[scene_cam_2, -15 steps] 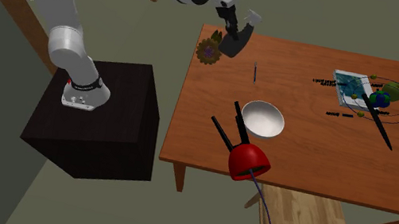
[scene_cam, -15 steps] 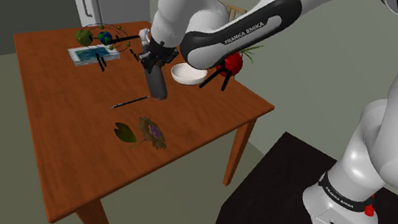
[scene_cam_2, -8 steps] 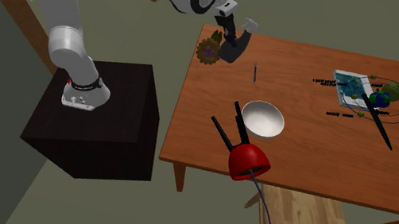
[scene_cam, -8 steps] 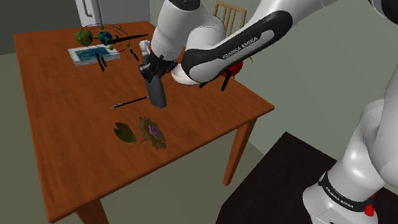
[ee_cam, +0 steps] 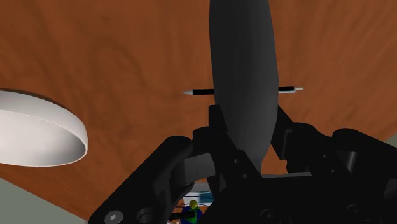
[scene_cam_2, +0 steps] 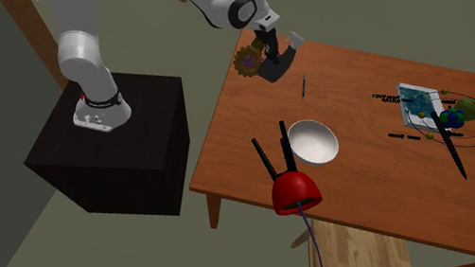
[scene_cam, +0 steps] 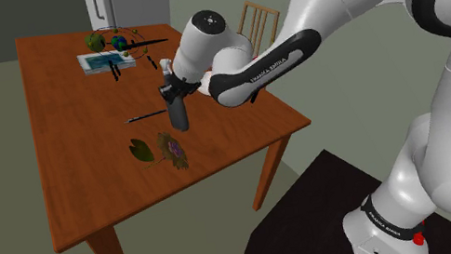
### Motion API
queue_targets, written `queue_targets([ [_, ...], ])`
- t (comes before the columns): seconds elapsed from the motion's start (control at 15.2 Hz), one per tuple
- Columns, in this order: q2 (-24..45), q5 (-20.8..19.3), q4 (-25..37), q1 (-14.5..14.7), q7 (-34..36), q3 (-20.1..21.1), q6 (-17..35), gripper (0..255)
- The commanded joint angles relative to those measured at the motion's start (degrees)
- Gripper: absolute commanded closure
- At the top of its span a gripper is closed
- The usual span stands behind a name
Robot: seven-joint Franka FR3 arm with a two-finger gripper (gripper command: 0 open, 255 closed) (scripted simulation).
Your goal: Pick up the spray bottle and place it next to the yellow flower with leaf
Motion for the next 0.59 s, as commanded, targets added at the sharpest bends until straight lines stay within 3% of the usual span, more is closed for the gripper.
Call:
queue_targets([
  [0.0,1.07,-1.12,-0.1,0.35,1.28,-0.52,1.13,255],
  [0.53,3.67,-3.73,-0.24,1.26,4.26,-2.0,3.77,255],
])
